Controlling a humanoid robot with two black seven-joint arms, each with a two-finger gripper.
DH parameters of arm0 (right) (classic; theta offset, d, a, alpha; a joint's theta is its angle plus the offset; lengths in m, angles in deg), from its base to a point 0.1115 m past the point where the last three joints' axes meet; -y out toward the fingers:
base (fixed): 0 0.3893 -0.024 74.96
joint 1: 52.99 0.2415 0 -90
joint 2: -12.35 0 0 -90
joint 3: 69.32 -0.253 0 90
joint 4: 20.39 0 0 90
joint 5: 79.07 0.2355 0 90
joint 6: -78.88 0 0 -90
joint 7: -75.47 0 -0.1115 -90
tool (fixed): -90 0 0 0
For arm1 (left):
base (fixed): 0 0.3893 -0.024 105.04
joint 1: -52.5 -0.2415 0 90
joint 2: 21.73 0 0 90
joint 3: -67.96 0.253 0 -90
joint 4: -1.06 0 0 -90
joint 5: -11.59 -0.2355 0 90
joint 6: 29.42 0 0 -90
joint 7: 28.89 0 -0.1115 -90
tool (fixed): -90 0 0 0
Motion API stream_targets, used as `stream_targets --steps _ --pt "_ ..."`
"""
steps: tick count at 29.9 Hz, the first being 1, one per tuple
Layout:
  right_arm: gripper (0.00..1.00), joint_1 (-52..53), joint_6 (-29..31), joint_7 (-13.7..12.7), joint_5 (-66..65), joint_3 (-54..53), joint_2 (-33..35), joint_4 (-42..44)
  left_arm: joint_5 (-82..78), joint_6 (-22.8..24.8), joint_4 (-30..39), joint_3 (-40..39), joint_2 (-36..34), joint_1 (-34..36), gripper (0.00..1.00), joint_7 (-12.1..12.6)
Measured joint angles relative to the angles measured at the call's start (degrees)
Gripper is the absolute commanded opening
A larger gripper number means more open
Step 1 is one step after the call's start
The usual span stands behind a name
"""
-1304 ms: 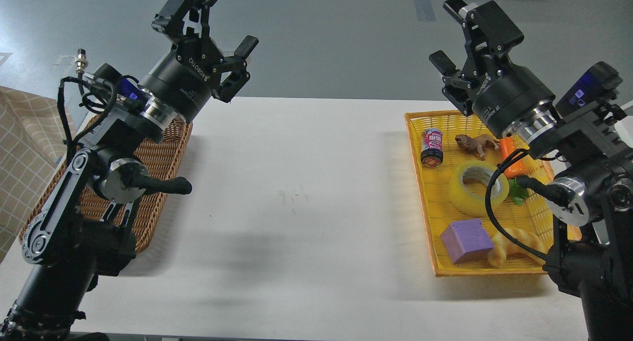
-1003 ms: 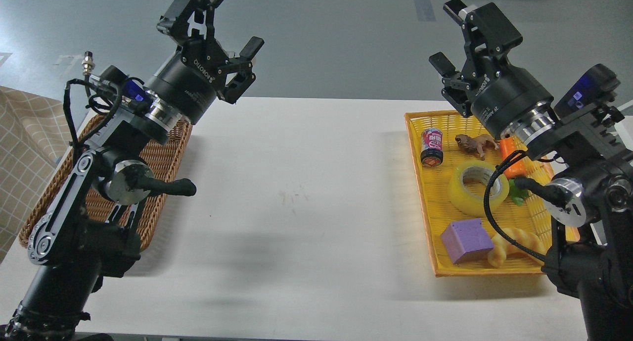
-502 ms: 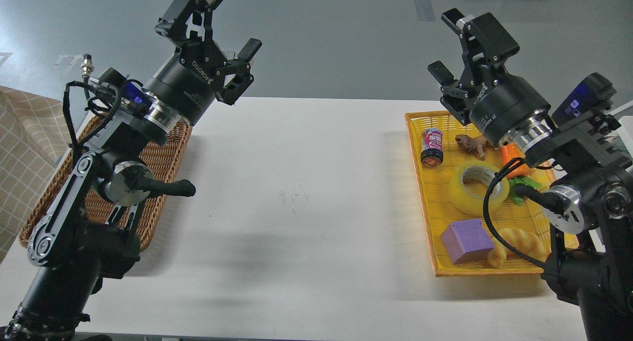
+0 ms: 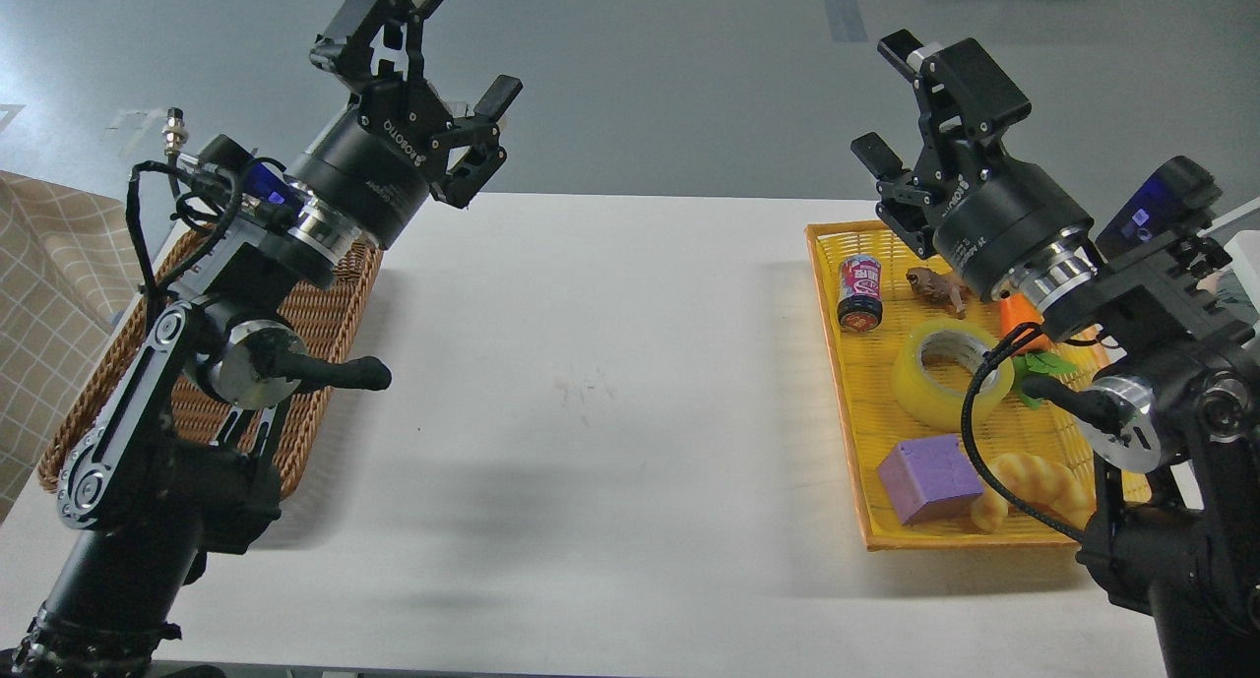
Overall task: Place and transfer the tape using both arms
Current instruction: 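Move the right gripper over the yellow tray toward the tape roll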
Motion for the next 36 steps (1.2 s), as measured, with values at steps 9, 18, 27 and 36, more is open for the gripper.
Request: stream_targets --steps 9,18,27,36 --pt "1.0 -0.6 0.0 -0.1 0.0 0.0 0.0 0.1 0.0 0.0 0.0 0.0 0.9 -0.1 0.98 -0.1" --pt "1.0 -0.6 0.4 -0.1 -0.1 0.0 0.0 0.2 0.0 0.1 -0.1 0.0 0.9 0.0 0.98 -0.1" --pt "0.99 -1.4 0.6 0.0 -0.2 1.7 0.0 0.0 0.3 -1.8 -0.2 0.1 3.4 0.1 0.98 -0.1" --pt "0.99 -1.4 0.6 0.1 -0.2 1.9 0.0 -0.1 0.3 -1.5 -0.3 0.1 2.4 0.0 0.98 -0.1"
